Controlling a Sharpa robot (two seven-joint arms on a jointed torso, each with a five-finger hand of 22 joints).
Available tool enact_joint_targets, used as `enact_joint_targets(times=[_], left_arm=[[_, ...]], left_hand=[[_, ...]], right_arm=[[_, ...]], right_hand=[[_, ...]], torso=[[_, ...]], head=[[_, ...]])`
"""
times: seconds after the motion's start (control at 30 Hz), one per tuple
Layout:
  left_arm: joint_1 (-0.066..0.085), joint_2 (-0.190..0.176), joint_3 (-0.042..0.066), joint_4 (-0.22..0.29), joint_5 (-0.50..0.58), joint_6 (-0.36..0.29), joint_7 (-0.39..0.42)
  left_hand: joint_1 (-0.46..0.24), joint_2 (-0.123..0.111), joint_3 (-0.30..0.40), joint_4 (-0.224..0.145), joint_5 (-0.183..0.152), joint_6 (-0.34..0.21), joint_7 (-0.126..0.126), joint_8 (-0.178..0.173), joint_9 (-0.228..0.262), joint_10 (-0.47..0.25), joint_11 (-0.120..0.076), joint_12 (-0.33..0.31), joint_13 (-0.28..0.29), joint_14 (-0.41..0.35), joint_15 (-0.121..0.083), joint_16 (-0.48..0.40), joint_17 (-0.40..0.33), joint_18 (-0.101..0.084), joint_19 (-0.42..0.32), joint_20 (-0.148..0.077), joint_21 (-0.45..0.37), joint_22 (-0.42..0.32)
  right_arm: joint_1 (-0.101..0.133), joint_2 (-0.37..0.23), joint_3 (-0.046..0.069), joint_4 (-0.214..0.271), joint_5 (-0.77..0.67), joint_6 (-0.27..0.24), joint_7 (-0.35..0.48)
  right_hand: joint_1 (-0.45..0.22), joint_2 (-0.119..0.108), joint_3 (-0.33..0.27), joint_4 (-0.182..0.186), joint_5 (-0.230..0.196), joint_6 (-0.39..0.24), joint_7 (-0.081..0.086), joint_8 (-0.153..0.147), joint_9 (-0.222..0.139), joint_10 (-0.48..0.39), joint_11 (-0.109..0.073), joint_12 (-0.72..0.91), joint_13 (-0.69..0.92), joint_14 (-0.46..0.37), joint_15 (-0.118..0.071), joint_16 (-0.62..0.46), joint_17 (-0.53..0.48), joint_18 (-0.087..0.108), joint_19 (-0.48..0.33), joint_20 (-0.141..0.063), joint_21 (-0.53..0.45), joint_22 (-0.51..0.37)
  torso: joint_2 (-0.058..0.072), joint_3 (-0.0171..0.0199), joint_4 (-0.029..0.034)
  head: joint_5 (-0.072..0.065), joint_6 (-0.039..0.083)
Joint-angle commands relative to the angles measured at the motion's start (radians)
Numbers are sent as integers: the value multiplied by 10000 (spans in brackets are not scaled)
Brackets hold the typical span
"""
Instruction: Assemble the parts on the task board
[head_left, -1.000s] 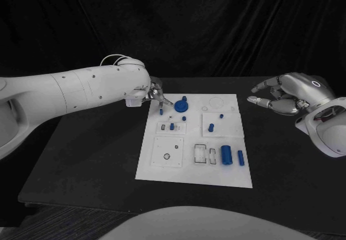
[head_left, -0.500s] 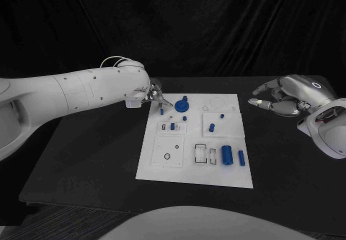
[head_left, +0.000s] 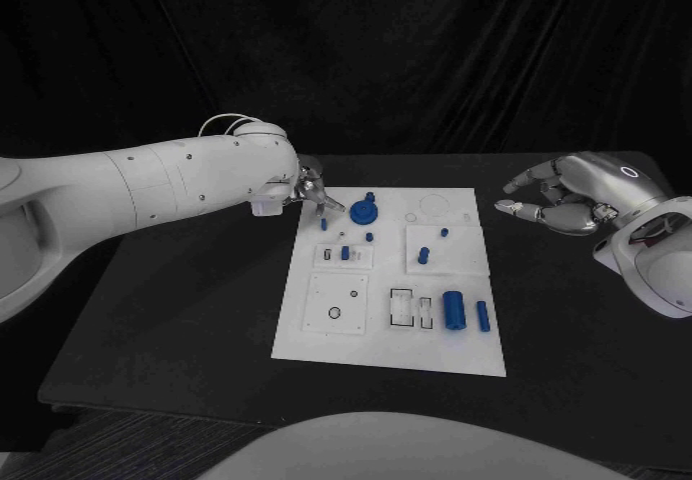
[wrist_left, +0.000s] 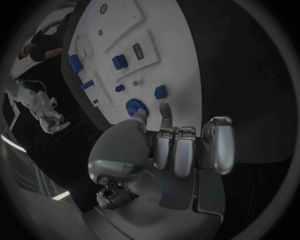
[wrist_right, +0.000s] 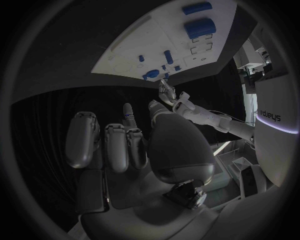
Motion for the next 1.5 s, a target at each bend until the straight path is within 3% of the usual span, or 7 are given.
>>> enact_joint_targets(times=[0.03,0.37,0.77,0.97,1.07,1.23,1.5], left_arm=[[-25,2,8,7,15,-81,172],[-38,-66,8,101,15,59,67],[-75,-231,6,318,15,48,47],[-141,-325,6,411,15,-64,115],[-170,-352,6,442,15,-72,131],[-218,-357,6,461,15,-84,157],[-275,-353,6,497,15,-173,245]], left_hand=[[104,26,-77,9,24,-64,-6,35,26,1042,18,35,2632,1058,32,26,2635,142,11,8,-36,1534],[75,55,-198,73,-63,-75,-45,317,562,1042,-11,35,2632,1058,11,26,2635,141,21,-10,-51,1563],[26,88,-233,115,-100,-69,-57,334,624,1042,-19,35,2632,1058,6,26,2635,146,7,-15,-76,1556],[-12,127,-283,128,-62,-66,-57,132,461,1042,-24,35,2632,1058,-2,26,2635,143,20,-25,-74,1575],[-16,158,-331,120,-35,31,-53,-88,220,1042,-24,35,2632,1058,-4,26,2635,142,25,-30,-84,1588],[52,220,-434,101,42,268,5,-836,-585,1042,20,35,2632,1058,26,26,2635,148,15,-9,-146,1608],[186,257,-453,60,390,426,37,-1276,-1042,1042,48,35,2632,1058,50,26,2635,152,14,16,-188,1628]], right_arm=[[-27,-6,8,-8,-12,172,-233],[-52,12,7,-25,-12,291,-290],[-78,27,7,-34,-12,384,-325],[-87,18,7,-32,-12,429,-341],[-91,17,7,-34,-12,449,-349],[-98,24,7,-37,-12,470,-356],[-104,36,7,-43,-12,488,-360]], right_hand=[[27,70,-75,3,68,72,-27,-2,-16,1047,23,36,2634,729,43,-51,1113,-3,34,52,-24,1705],[18,72,-80,5,67,71,-30,-4,-18,1047,18,36,2634,729,39,-53,1110,0,31,49,-34,1702],[10,73,-84,6,66,71,-32,-5,-20,1047,15,36,2634,729,36,-52,1111,2,28,47,-44,1700],[7,75,-85,6,67,72,-34,-5,-21,1047,13,36,2634,728,34,-58,1103,0,31,45,-38,1702],[7,75,-85,6,67,72,-34,-5,-21,1047,13,36,2634,728,34,-58,1103,0,31,45,-38,1702],[1,81,-88,3,70,73,-39,-6,-24,1047,10,36,2634,727,28,-62,1097,5,24,41,-60,1696],[2,84,-88,-1,73,73,-41,-7,-25,1047,7,36,2634,726,26,-65,1092,6,23,39,-65,1694]], torso=[[-7,18,-38],[-3,36,-22],[7,29,-22],[14,29,-8],[19,32,-6],[17,20,1],[16,24,-10]], head=[[40,-1],[27,-1],[61,-1],[64,-1],[62,-1],[46,-1],[56,-1]])
